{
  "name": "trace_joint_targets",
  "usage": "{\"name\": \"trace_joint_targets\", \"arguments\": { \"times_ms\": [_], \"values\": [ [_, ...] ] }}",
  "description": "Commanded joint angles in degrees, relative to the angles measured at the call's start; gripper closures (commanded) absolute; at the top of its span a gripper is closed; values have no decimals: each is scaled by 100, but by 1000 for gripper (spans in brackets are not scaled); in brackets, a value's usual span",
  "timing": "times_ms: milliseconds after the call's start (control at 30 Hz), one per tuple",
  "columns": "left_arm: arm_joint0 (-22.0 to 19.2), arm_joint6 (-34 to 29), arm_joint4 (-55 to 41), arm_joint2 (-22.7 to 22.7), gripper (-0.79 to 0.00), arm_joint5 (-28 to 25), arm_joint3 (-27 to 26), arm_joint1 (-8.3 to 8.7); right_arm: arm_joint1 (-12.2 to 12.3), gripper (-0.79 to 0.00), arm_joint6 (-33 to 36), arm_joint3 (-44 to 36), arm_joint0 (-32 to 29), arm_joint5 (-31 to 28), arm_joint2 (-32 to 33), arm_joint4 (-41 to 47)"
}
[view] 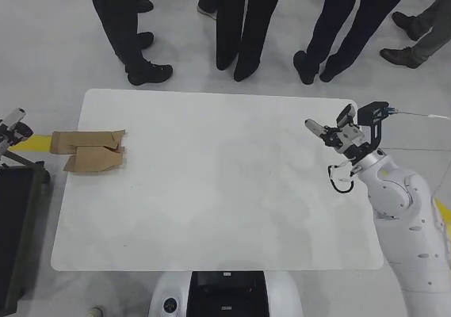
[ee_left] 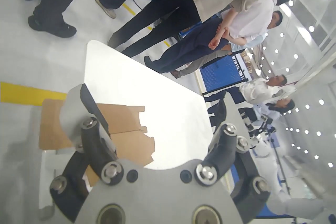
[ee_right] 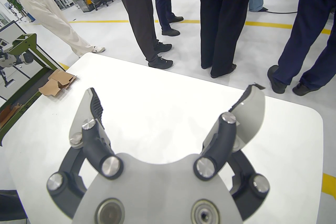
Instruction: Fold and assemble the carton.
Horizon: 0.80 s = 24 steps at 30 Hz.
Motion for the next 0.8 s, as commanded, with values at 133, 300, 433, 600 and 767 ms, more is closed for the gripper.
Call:
{"name": "trace_joint_targets", "arguments": {
  "times_ms": [133,300,433,600,767],
  "values": [
    [-775,-769,-178,133,-785,406,1199,100,0,-785,0,0,0,0,0,0],
    [-1388,-820,32,447,-785,299,2076,102,0,-785,0,0,0,0,0,0],
    [-1768,-436,426,744,-785,79,2682,66,0,-785,0,0,0,0,0,0],
    [-2130,106,849,1100,-785,-107,3320,-29,0,-785,0,0,0,0,0,0],
    [-2362,486,1139,1370,-785,-38,3805,-134,0,-785,0,0,0,0,0,0]
  ]
}}
